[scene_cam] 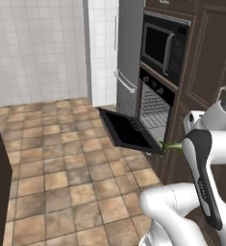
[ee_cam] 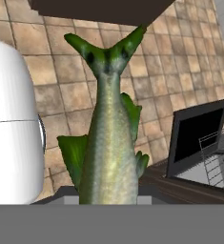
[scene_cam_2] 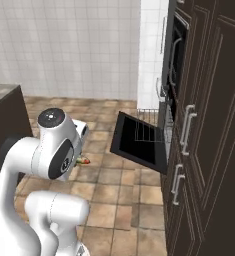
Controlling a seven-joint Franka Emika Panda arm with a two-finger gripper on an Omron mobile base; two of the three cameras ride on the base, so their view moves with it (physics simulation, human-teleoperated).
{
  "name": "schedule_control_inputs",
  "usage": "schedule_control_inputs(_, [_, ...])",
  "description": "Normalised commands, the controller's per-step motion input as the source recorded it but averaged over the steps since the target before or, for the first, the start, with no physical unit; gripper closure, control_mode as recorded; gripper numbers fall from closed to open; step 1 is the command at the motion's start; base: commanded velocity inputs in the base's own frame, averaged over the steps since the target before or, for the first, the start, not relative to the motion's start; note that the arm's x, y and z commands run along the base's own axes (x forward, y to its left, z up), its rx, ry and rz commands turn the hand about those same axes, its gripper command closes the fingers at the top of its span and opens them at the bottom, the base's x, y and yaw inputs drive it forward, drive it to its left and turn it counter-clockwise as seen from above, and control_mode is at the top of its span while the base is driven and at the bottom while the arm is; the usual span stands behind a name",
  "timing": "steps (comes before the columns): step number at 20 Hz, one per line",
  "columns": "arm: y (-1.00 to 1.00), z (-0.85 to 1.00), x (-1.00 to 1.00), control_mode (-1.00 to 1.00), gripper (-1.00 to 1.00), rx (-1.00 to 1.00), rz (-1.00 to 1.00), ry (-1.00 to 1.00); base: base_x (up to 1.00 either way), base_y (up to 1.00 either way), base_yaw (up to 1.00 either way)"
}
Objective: Place the fish on the rack of the oven, and slide the rack back inside. Close the oven door.
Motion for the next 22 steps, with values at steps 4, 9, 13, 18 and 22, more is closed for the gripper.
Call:
schedule_control_inputs(4, [0.00,0.00,0.00,1.00,1.00,0.00,0.00,0.00,0.74,-0.44,-0.04])
schedule_control_inputs(9, [0.00,0.00,0.00,1.00,1.00,0.00,0.00,0.00,0.68,-0.22,-0.05])
schedule_control_inputs(13, [0.00,0.00,0.00,1.00,1.00,0.00,0.00,0.00,0.78,-0.05,-0.08])
schedule_control_inputs(18, [0.00,0.00,0.00,1.00,1.00,0.00,0.00,0.00,0.60,-0.07,-0.14])
schedule_control_inputs(22, [0.00,0.00,0.00,1.00,1.00,0.00,0.00,0.00,0.48,-0.21,-0.20])
